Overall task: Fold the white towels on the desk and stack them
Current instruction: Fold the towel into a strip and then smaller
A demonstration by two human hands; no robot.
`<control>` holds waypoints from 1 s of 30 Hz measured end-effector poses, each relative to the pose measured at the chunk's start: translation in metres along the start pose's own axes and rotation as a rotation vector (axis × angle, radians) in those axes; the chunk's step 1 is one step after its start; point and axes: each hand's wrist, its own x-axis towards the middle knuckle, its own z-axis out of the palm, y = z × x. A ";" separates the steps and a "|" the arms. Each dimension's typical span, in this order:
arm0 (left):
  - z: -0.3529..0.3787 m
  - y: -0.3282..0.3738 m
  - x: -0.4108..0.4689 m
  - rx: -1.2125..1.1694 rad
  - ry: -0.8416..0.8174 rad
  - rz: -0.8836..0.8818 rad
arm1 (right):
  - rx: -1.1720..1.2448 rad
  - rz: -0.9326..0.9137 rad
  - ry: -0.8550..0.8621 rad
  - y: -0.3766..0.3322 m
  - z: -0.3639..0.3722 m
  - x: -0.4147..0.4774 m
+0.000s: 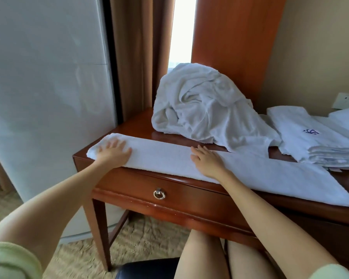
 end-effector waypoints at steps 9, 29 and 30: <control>-0.021 -0.028 -0.012 -0.046 0.067 -0.361 | -0.019 -0.003 0.042 0.002 0.004 0.002; -0.090 0.132 -0.040 -1.001 0.167 0.204 | 1.425 0.095 0.069 -0.029 -0.052 -0.013; -0.087 0.153 -0.048 -0.935 0.174 0.282 | 1.544 0.127 0.003 -0.028 -0.063 -0.014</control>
